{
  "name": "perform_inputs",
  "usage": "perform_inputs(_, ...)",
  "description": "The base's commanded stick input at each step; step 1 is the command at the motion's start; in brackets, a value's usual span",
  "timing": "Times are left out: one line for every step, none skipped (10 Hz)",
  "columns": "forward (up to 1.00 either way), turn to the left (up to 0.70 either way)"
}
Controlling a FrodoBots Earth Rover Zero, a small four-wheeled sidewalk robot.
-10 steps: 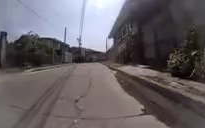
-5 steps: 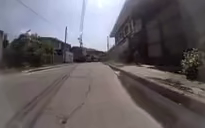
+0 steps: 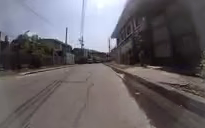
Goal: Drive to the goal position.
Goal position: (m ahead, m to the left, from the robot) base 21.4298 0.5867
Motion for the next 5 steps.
perform_inputs(1.0, 0.0)
perform_inputs(1.0, 0.0)
perform_inputs(1.0, 0.0)
perform_inputs(1.0, 0.0)
perform_inputs(1.0, 0.0)
